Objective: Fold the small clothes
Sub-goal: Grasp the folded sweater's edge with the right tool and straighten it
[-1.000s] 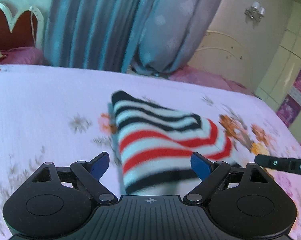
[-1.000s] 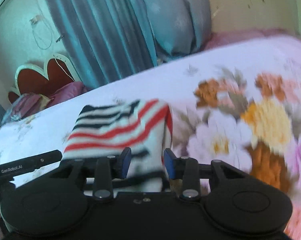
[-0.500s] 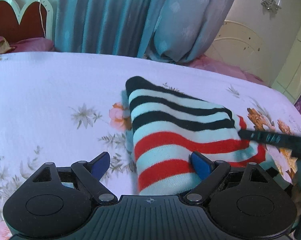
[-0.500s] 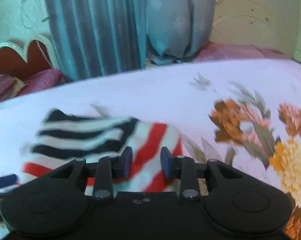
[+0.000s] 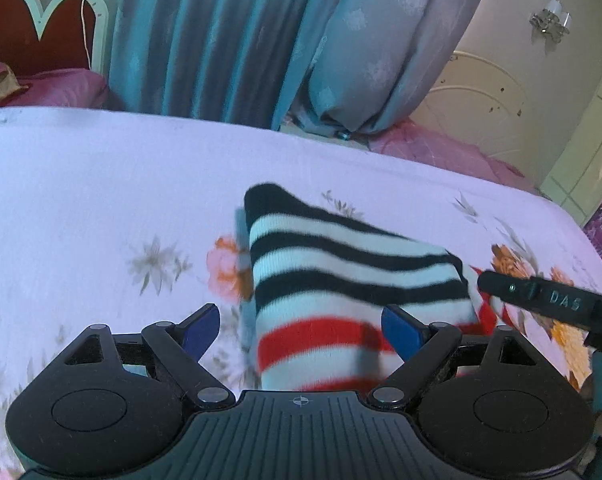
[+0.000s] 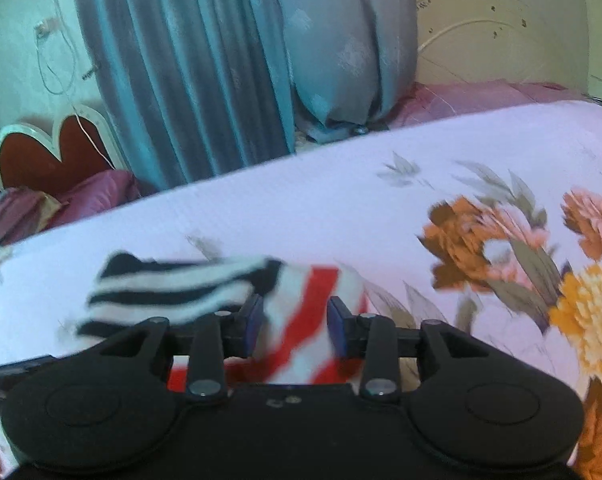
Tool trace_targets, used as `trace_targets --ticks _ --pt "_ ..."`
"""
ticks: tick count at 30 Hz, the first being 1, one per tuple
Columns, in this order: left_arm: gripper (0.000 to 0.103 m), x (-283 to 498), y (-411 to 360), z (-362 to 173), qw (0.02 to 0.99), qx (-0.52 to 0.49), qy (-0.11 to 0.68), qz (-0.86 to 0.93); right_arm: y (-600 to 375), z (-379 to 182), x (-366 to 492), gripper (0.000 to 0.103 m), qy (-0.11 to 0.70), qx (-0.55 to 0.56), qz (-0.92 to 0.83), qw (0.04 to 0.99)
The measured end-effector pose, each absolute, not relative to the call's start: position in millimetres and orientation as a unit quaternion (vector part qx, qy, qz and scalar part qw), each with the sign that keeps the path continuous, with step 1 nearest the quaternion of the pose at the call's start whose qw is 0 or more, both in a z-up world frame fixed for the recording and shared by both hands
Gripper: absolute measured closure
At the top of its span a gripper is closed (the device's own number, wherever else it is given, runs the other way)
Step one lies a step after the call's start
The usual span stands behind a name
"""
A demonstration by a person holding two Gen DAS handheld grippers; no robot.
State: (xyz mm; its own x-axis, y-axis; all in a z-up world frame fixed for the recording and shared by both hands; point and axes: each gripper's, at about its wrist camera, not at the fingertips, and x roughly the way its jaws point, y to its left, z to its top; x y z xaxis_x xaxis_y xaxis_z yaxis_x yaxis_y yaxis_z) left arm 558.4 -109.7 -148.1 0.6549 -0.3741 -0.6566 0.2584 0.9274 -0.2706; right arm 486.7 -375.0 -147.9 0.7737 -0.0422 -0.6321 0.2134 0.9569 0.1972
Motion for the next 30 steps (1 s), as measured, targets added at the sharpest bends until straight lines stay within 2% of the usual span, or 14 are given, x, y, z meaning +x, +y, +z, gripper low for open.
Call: trace_targets --ticks 6,10,16,23,26,30 --pt "0.016 580.4 -120.4 -157.9 0.907 -0.064 0.388 -0.151 -370.6 -152.8 519.2 0.07 0.342 0.092 -0.082 0.932" --pt "0.015 591.1 -119.6 -170.4 0.903 -0.065 0.399 -0.142 -380.1 -171.0 527.9 0.079 0.366 0.073 -0.103 0.922" --pt "0.015 599.1 -121.4 -179.8 0.904 -0.065 0.4 -0.14 -381.2 -183.6 530.4 0.083 0.369 0.056 -0.106 0.921" --pt "0.015 591.8 -117.9 -169.5 0.904 -0.077 0.4 -0.129 -388.2 -178.2 529.2 0.08 0.374 0.087 -0.095 0.919" --pt "0.015 572.0 -110.7 -159.0 0.911 -0.071 0.381 -0.139 -388.1 -161.9 511.9 0.074 0.354 0.106 -0.078 0.926" --pt "0.015 539.3 -99.9 -149.5 0.915 -0.059 0.365 -0.159 -374.0 -141.0 472.7 0.075 0.327 0.071 -0.058 0.94"
